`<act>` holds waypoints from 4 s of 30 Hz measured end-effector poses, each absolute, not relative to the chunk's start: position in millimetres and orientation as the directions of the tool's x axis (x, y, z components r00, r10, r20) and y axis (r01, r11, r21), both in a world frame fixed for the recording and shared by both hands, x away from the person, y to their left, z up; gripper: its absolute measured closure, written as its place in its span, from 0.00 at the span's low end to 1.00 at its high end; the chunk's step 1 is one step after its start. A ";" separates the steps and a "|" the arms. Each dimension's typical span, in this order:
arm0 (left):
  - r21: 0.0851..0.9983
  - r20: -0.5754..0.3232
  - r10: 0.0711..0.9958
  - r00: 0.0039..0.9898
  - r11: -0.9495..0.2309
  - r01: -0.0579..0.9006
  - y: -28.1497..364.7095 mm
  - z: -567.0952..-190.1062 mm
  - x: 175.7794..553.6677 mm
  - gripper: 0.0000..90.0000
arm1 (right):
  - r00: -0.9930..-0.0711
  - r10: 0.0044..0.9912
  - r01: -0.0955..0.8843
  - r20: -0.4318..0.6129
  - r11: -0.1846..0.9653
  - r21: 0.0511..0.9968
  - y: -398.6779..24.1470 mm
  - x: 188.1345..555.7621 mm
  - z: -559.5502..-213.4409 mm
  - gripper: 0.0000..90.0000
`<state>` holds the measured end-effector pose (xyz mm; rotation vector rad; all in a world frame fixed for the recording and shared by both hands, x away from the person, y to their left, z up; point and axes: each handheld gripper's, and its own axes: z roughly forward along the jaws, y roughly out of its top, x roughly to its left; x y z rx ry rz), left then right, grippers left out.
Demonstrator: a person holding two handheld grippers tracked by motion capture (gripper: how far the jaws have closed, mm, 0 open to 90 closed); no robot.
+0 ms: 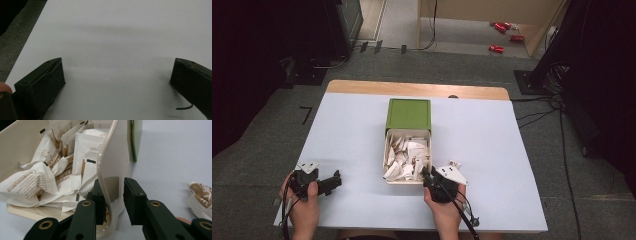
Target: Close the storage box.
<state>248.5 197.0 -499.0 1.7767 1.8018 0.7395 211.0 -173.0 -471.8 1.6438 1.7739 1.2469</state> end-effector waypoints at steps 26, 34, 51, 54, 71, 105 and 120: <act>0.687 0.023 0.999 -0.024 0.001 0.727 196.9 -499.1 248.6 0.00 | -0.130 0.961 0.544 0.242 -0.135 0.828 -162.5 212.5 -469.8 0.90; 0.686 0.024 0.999 -0.023 0.001 0.728 197.0 -499.0 248.6 0.00 | -0.043 0.967 0.527 0.250 -0.191 0.828 -156.9 215.3 -467.4 0.94; 0.686 0.024 0.999 -0.024 0.001 0.728 196.9 -499.0 248.7 0.00 | 0.095 0.923 0.478 0.374 -0.372 0.796 -152.0 214.5 -464.4 0.93; 0.686 0.024 0.999 -0.024 0.001 0.727 197.0 -499.0 248.7 0.00 | 0.105 0.922 0.467 0.372 -0.376 0.801 -148.1 214.8 -464.1 0.93; 0.686 0.024 0.999 -0.024 0.001 0.728 197.0 -499.0 248.8 0.00 | 0.154 0.906 0.393 0.394 -0.422 0.817 -136.0 214.2 -459.8 0.93; 0.686 0.023 0.999 -0.024 0.001 0.728 196.9 -499.0 248.8 0.00 | -0.025 0.993 0.573 0.117 -0.081 0.815 -140.1 241.8 -447.8 0.97; 0.685 0.023 0.999 -0.023 0.001 0.728 197.0 -499.0 248.8 0.00 | 0.091 0.983 0.494 0.162 -0.186 0.850 -129.4 238.5 -448.3 1.00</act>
